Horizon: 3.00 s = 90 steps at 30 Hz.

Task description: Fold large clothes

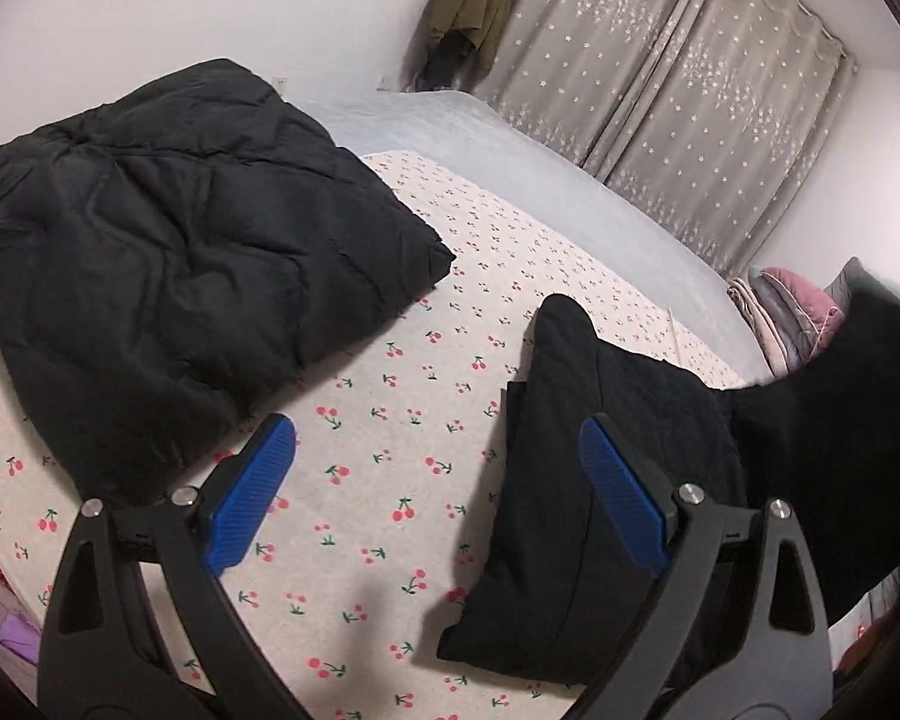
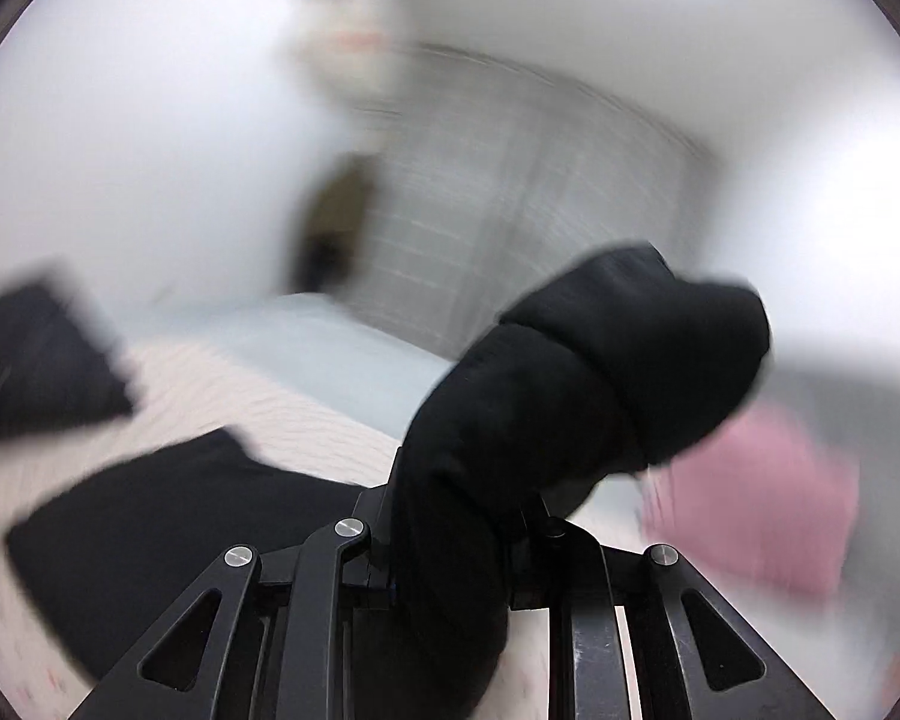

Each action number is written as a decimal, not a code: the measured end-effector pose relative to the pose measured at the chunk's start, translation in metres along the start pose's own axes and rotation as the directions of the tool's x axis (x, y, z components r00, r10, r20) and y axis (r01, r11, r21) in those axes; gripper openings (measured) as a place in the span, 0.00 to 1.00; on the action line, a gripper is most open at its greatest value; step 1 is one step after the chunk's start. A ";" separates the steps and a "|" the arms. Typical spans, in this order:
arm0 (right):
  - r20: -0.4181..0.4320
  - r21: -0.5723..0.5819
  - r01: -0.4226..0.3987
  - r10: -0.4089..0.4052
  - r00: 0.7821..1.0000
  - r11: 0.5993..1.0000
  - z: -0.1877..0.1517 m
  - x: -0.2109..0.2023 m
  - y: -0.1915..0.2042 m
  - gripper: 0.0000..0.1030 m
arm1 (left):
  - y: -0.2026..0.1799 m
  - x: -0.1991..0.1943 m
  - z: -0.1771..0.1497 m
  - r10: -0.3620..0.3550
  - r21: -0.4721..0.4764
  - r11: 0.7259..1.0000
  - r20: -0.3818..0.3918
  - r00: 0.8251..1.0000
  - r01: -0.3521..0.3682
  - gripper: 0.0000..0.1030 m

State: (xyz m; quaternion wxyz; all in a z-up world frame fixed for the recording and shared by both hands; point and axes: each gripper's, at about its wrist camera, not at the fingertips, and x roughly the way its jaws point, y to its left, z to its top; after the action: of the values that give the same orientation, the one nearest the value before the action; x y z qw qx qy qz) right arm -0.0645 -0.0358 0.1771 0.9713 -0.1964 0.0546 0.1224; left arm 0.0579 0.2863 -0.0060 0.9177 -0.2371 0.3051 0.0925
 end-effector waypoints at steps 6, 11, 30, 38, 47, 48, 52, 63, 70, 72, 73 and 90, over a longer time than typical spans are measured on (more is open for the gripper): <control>-0.193 -0.269 -0.376 0.333 0.923 0.887 -0.029 0.028 0.178 0.22 | 0.012 0.006 0.004 -0.056 -0.072 0.996 -0.037 0.998 0.053 0.93; -0.243 -0.183 -0.441 0.395 0.886 0.878 -0.061 0.042 0.202 0.27 | 0.018 0.025 0.001 -0.124 -0.096 0.989 -0.136 0.983 0.111 0.93; -0.243 -0.095 -0.474 0.441 0.864 0.876 -0.082 0.008 0.068 0.72 | -0.051 0.034 -0.030 -0.166 0.094 0.977 -0.241 0.956 0.193 0.66; -0.204 -0.337 -0.232 0.170 0.964 0.913 -0.090 0.018 0.096 0.25 | -0.053 0.040 -0.033 -0.187 0.073 0.975 -0.241 0.952 0.210 0.42; -0.267 -0.246 -0.171 0.103 0.958 0.954 -0.110 0.017 0.082 0.23 | -0.071 0.038 -0.051 -0.146 0.206 0.956 -0.289 0.946 0.210 0.40; -0.278 -0.243 -0.176 0.106 0.955 0.954 -0.107 0.019 0.085 0.23 | -0.067 0.038 -0.048 -0.150 0.188 0.960 -0.288 0.946 0.210 0.40; -0.321 -0.180 -0.226 0.159 0.933 0.957 -0.096 0.022 0.083 0.23 | -0.059 0.041 -0.042 -0.163 0.145 0.967 -0.274 0.948 0.208 0.39; -0.343 -0.036 -0.172 0.150 0.927 0.984 -0.091 0.031 0.088 0.23 | -0.032 0.025 -0.012 -0.248 0.052 0.963 -0.212 0.945 0.265 0.27; -0.357 -0.001 -0.159 0.149 0.922 0.987 -0.090 0.024 0.097 0.23 | -0.042 0.027 -0.024 -0.159 0.111 0.976 -0.241 0.957 0.190 0.80; -0.353 -0.011 -0.154 0.141 0.925 0.988 -0.092 0.022 0.097 0.23 | -0.053 0.039 -0.035 -0.115 0.161 0.973 -0.282 0.952 0.165 0.80; -0.354 -0.001 -0.158 0.148 0.923 0.987 -0.093 0.021 0.096 0.23 | -0.057 0.044 -0.038 -0.112 0.167 0.972 -0.292 0.950 0.166 0.77; -0.303 0.025 -0.191 0.190 0.934 0.981 -0.102 0.011 0.104 0.23 | -0.088 0.054 -0.046 -0.021 0.404 0.910 -0.178 0.984 0.093 0.22</control>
State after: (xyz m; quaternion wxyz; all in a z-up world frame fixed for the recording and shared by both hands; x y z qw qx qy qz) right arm -0.0871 0.0195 0.0437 0.9344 -0.2091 0.2218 0.1845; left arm 0.1045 0.1887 -0.0378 0.9199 -0.0549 0.3878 -0.0210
